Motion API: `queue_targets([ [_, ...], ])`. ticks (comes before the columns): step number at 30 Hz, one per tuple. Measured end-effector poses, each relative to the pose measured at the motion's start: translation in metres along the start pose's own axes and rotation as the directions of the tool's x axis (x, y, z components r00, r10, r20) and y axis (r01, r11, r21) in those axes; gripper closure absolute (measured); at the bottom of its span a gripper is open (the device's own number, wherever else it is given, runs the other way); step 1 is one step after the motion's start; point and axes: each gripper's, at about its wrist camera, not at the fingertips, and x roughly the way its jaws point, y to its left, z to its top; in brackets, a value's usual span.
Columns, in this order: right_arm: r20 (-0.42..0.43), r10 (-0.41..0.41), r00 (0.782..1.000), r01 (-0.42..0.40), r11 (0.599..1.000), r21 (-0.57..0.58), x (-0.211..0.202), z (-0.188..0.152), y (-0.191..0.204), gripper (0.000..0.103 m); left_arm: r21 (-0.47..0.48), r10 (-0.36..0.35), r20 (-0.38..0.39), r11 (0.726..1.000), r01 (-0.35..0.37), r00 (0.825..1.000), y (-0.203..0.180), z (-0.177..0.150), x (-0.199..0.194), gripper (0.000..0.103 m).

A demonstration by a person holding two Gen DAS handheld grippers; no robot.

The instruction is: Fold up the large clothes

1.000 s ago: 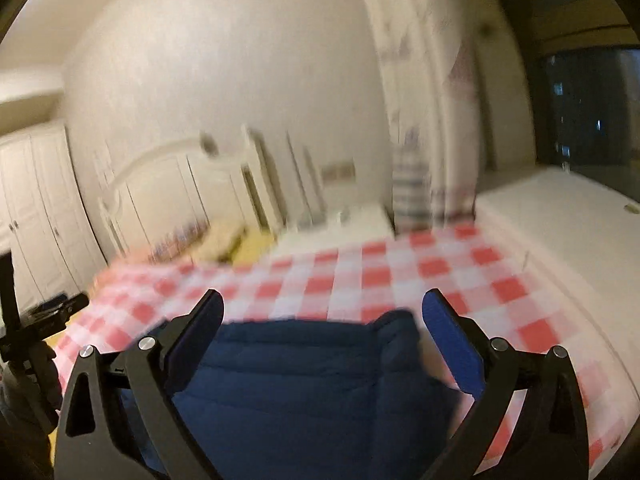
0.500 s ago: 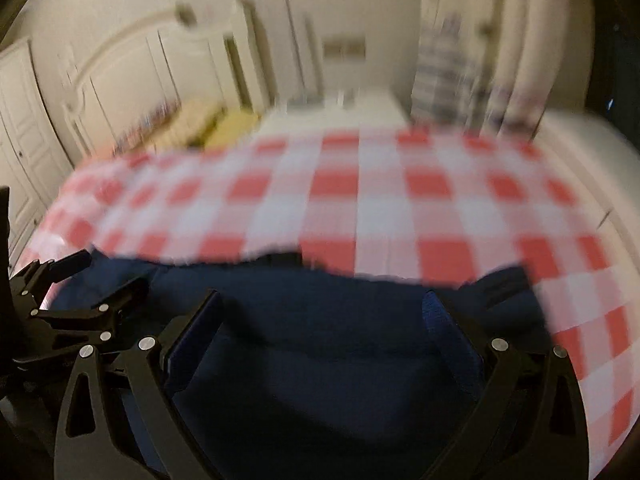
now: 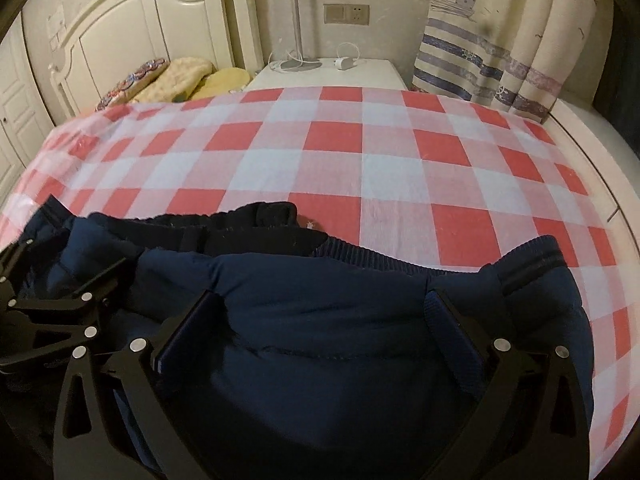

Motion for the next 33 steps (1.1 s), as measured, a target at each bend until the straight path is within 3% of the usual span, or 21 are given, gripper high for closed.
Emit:
queue_targets([
  [16, -0.059, 0.012, 0.998, -0.013, 1.000, -0.014, 0.013, 0.004, 0.001, 0.004, 0.024, 0.034, -0.028, 0.999, -0.033, 0.999, -0.005, 0.000, 0.008, 0.002],
  [20, -0.101, 0.098, 0.990, -0.099, 0.995, -0.011, 0.007, 0.011, -0.009, 0.004, 0.044, -0.004, -0.082, 0.999, 0.008, 0.997, 0.001, 0.008, 0.003, 0.002],
  [23, 0.007, 0.119, 0.993, -0.119, 0.993, 0.004, -0.030, 0.018, -0.027, 0.006, 0.013, -0.025, 0.004, 1.000, 0.025, 1.000, 0.031, 0.017, -0.031, 0.002],
  [25, 0.109, 0.151, 0.983, -0.155, 0.987, 0.032, -0.061, 0.022, -0.048, 0.006, -0.030, -0.020, 0.037, 0.999, 0.021, 0.999, 0.055, 0.022, -0.046, 0.002],
  [27, 0.152, 0.121, 0.981, -0.128, 0.991, 0.035, -0.076, 0.024, -0.064, 0.006, -0.072, 0.012, 0.051, 0.997, -0.008, 0.999, 0.083, 0.023, -0.052, 0.002],
  [30, 0.108, 0.084, 0.991, -0.088, 0.996, 0.034, -0.064, 0.018, -0.081, 0.023, -0.112, 0.008, 0.030, 0.994, -0.005, 1.000, 0.110, 0.012, -0.038, 0.003],
  [33, 0.025, 0.068, 0.997, -0.069, 0.997, 0.040, -0.028, -0.004, -0.090, 0.031, -0.128, -0.003, -0.043, 0.992, -0.002, 0.999, 0.115, -0.004, -0.011, 0.004],
])
